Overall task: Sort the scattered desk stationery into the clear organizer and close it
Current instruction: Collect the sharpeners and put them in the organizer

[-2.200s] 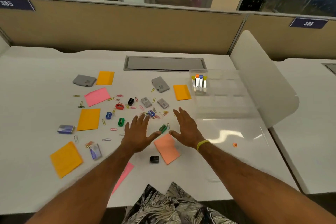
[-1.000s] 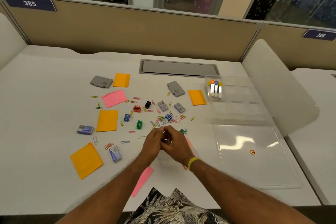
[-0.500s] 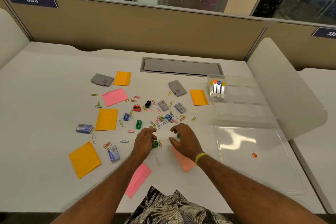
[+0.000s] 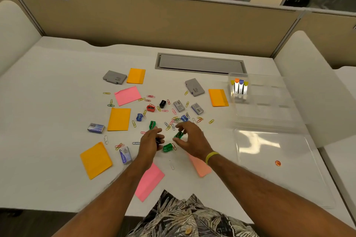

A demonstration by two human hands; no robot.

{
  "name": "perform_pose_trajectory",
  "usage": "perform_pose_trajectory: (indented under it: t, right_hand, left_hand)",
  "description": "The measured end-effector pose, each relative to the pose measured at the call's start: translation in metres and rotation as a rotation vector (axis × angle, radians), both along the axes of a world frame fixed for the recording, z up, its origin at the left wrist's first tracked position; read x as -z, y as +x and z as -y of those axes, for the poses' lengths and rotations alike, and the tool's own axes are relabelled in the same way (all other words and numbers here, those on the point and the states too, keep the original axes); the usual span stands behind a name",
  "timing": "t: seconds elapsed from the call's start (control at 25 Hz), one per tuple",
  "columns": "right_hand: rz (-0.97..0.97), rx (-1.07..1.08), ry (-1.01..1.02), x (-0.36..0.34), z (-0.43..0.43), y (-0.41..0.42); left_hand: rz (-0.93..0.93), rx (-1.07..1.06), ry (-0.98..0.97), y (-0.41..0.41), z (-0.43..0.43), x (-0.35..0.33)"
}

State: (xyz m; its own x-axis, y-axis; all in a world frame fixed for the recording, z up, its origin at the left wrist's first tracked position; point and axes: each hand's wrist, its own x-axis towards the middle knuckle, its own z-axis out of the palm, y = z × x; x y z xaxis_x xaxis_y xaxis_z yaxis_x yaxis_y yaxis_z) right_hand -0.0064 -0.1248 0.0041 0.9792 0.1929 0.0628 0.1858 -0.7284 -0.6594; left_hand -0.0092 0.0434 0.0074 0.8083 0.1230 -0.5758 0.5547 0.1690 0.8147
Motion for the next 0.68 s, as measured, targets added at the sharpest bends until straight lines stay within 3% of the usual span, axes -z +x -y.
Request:
perform_pose_trajectory:
  t: [0.2,0.36,0.68]
  right_hand:
    - [-0.008,-0.19,0.101,-0.015,-0.04,-0.003]
    - [0.018,-0.226,0.119,-0.009,-0.042,-0.005]
    - [-0.126,-0.32,-0.374,0.004,-0.031,0.004]
  left_hand:
    - [-0.1,-0.009,-0.239,-0.009,0.007,-0.011]
    - [-0.061,-0.005,-0.169,-0.009,-0.003,-0.011]
    - [-0.025,-0.162,0.011,-0.003,-0.036,-0.001]
